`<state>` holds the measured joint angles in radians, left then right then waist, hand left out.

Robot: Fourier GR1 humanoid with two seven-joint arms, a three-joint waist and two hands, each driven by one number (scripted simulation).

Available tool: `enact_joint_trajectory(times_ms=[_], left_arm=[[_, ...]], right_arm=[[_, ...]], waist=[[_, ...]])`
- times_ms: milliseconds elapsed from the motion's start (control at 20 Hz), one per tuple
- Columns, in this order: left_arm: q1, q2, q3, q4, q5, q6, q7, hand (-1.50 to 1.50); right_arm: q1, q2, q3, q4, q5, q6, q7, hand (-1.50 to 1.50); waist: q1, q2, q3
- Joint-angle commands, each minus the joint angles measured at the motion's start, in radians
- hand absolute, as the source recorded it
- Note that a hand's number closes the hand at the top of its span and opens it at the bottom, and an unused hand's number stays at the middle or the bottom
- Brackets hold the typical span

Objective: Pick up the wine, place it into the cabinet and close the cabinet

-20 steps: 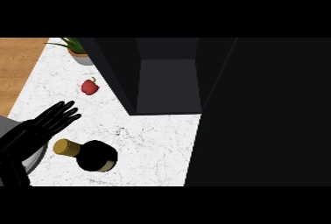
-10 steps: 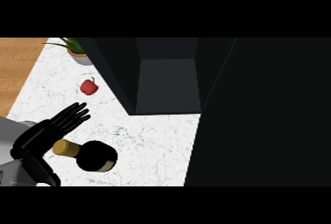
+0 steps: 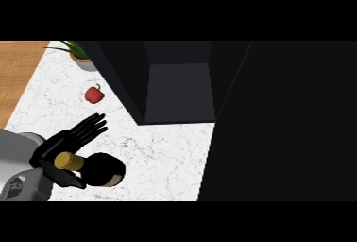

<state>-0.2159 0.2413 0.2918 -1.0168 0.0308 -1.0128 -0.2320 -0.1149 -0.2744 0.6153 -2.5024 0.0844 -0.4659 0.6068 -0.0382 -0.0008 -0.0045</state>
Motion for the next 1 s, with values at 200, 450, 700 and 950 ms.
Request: enact_joint_trajectory(times_ms=[200, 450, 700, 950], left_arm=[[-0.046, 0.006, -0.070, 0.175, -0.030, -0.110, -0.162, -1.50], [0.032, 0.022, -0.142, 0.144, -0.088, -0.089, -0.274, -1.50], [-0.022, 0.016, -0.165, 0.201, -0.066, -0.056, -0.316, -1.50], [-0.033, 0.050, -0.172, 0.245, -0.015, -0.086, -0.343, 1.50]], right_arm=[[0.047, -0.052, 0.010, -0.151, 0.060, -0.013, 0.026, -1.50], [0.056, -0.066, 0.016, -0.155, 0.062, -0.032, 0.032, -1.50], [0.031, -0.080, 0.028, -0.139, 0.059, -0.036, 0.033, -1.50], [0.028, -0.097, 0.007, -0.140, 0.032, -0.039, 0.011, -1.50]], waist=[[-0.010, 0.001, 0.000], [0.003, -0.002, 0.000], [-0.003, -0.001, -0.001], [0.000, 0.000, 0.000]])
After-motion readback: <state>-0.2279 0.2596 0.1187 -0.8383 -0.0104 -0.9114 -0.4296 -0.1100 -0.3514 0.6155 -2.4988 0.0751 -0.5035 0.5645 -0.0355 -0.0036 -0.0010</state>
